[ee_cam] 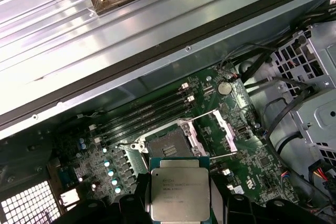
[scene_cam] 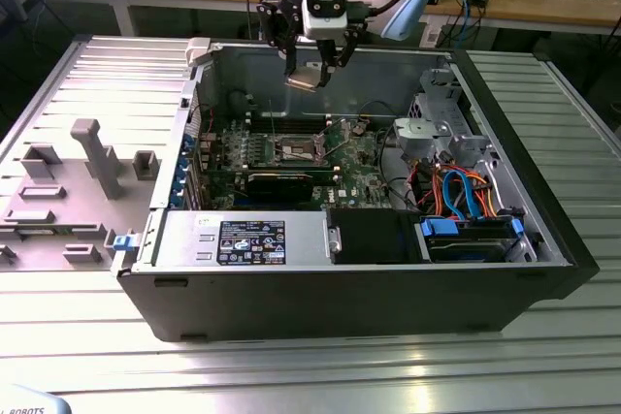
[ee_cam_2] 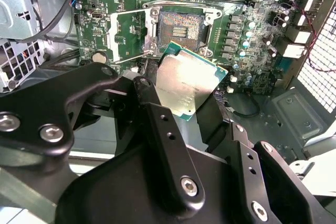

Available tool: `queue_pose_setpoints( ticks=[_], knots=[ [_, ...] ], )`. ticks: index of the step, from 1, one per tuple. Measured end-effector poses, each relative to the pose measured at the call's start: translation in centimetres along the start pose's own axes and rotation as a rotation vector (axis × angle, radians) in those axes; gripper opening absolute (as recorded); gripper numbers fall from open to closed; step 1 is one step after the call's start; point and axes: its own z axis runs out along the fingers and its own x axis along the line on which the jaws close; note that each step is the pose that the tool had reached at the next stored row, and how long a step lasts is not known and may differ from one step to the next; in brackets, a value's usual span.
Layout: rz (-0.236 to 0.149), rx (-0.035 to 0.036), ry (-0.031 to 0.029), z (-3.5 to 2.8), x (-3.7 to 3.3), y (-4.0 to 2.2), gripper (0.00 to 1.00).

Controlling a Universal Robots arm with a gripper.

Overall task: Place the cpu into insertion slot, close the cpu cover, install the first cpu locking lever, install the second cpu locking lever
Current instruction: 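Place the cpu into insertion slot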

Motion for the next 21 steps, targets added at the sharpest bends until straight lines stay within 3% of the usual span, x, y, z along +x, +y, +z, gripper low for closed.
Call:
queue_pose_setpoints(
  ticks=[5,21],
  knots=[
    [0.041,-0.0005,-0.0038,0.08,0.00,0.00,0.54],
    [0.053,-0.0006,-0.0049,0.10,0.00,0.00,0.54]
  ],
)
